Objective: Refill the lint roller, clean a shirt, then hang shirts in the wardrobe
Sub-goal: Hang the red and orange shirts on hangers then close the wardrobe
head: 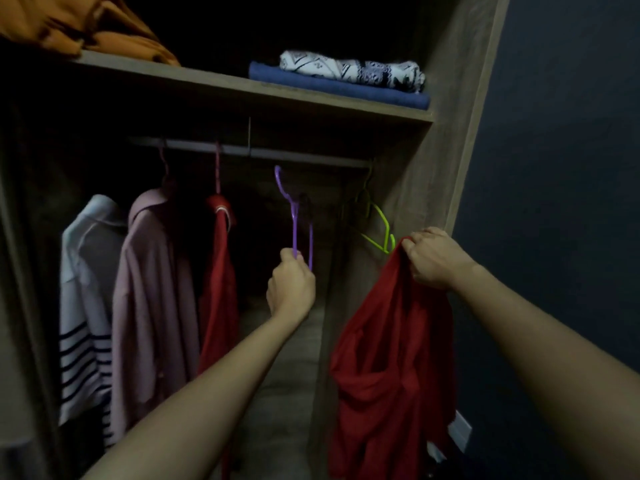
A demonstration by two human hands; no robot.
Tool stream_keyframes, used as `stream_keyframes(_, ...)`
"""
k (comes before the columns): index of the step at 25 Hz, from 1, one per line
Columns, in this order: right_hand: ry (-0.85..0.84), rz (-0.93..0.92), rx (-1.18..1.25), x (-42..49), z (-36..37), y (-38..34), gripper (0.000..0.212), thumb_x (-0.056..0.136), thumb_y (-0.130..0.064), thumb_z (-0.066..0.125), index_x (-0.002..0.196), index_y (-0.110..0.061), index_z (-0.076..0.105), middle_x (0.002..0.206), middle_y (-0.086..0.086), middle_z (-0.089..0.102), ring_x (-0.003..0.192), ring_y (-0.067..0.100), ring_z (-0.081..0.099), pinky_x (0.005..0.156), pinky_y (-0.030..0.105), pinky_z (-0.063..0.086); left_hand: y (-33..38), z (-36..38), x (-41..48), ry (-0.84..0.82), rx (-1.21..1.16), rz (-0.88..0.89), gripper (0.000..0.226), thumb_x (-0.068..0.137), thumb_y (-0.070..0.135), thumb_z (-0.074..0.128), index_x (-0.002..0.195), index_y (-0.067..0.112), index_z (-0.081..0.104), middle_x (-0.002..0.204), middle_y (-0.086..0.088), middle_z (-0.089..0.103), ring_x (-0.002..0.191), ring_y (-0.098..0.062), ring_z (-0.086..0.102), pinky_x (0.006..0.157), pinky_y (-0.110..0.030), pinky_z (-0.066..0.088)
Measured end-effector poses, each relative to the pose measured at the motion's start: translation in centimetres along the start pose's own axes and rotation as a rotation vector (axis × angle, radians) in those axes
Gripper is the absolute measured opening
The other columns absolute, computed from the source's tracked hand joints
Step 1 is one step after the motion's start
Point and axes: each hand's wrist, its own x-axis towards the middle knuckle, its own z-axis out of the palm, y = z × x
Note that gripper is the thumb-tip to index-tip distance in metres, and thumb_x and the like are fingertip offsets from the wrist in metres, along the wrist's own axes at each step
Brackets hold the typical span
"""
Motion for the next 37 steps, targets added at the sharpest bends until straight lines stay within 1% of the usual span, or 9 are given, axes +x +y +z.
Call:
stream_keyframes(5,-0.077,0.1,0.117,0.2,-0.5,-1.1,0.037,0.087,-0.017,0.042,0.119,0.0,0.048,0.125,0.022,0.055,0.118,0.033,0.051,0.108,0.039,0.029,-8.4,-5.4,-4.8,0.046,-0.059,0.158,0.019,0.098,0.029,0.039,0.089,0.014,0.046,0.07,-0.008,0.061,0.073,-0.033,0.061,0.065,-0.037,0.039)
stream_keyframes(8,-0.128,0.173,0.319,0.6,-1.5,-3.1,0.039,0.086,-0.009,0.046,0.122,0.005,0.044,0.132,0.025,0.047,0.126,0.036,0.044,0.112,0.042,0.024,-12.9,-8.7,-5.8,0.018,-0.118,0.256,0.028,0.095,0.033,0.047,0.071,0.021,0.042,0.047,0.002,0.041,0.047,-0.004,0.047,0.055,-0.029,0.03)
stream_keyframes(15,-0.108,0.201,0.617,0.4,-5.1,-3.3,0.054,0.077,-0.005,0.061,0.127,0.004,0.043,0.133,0.026,0.046,0.125,0.037,0.043,0.107,0.04,0.033,-19.2,-13.9,-7.0,-0.057,-0.06,0.475,0.024,0.088,0.049,0.039,0.069,0.035,0.045,0.054,0.012,0.047,0.046,0.0,0.039,0.051,-0.016,0.031)
stream_keyframes(20,-0.165,-0.184,0.557,-0.1,-9.1,-8.9,0.058,0.073,-0.002,0.057,0.13,-0.002,0.043,0.134,0.019,0.046,0.126,0.032,0.042,0.11,0.035,0.029,-15.6,-12.5,-6.2,-0.09,-0.016,0.652,0.035,0.091,0.054,0.038,0.076,0.022,0.042,0.059,0.004,0.039,0.051,-0.006,0.043,0.051,-0.02,0.026)
stream_keyframes(22,0.012,-0.279,0.505,-1.0,-10.0,-10.1,0.047,0.076,-0.02,0.054,0.121,-0.006,0.051,0.122,0.015,0.055,0.116,0.031,0.05,0.105,0.037,0.032,-14.3,-12.4,-5.6,-0.028,-0.042,0.665,0.028,0.091,0.046,0.04,0.077,0.022,0.044,0.054,0.007,0.035,0.051,-0.005,0.041,0.051,-0.02,0.027)
stream_keyframes(26,0.569,-0.288,0.338,-3.4,-9.1,-9.8,0.044,0.09,-0.049,0.03,0.094,-0.018,0.061,0.084,0.004,0.067,0.069,0.03,0.066,0.049,0.033,0.046,-13.7,-13.2,-5.3,0.077,0.032,0.646,0.036,0.092,0.056,0.033,0.087,0.025,0.049,0.056,-0.004,0.054,0.053,-0.018,0.055,0.054,-0.033,0.04)
stream_keyframes(31,0.661,-0.291,0.339,-2.9,-9.5,-10.7,0.041,0.091,-0.048,0.033,0.082,-0.016,0.056,0.075,0.009,0.066,0.058,0.034,0.066,0.042,0.033,0.045,-11.4,-11.1,-10.6,0.455,0.065,0.713,0.026,0.087,0.029,0.054,0.112,0.023,0.052,0.119,-0.009,0.045,0.105,-0.028,0.048,0.086,-0.038,0.038)
stream_keyframes(35,0.715,-0.263,0.431,-3.2,-11.1,-10.3,0.049,0.09,-0.05,0.028,0.086,-0.011,0.059,0.081,0.013,0.066,0.07,0.037,0.066,0.05,0.037,0.044,-12.2,-5.7,-16.1,-0.085,0.177,0.398,0.046,0.078,0.033,0.061,0.124,0.032,0.052,0.135,-0.01,0.039,0.12,-0.028,0.041,0.095,-0.04,0.038)
stream_keyframes(37,0.728,-0.343,0.45,-3.7,-10.7,-9.7,0.046,0.092,-0.049,0.029,0.084,-0.013,0.057,0.077,0.012,0.065,0.07,0.034,0.066,0.049,0.037,0.045,-14.2,-6.1,-14.7,-0.46,-0.19,0.105,0.072,0.067,0.025,0.067,0.133,0.026,0.039,0.135,-0.011,0.044,0.121,-0.024,0.048,0.101,-0.033,0.041)
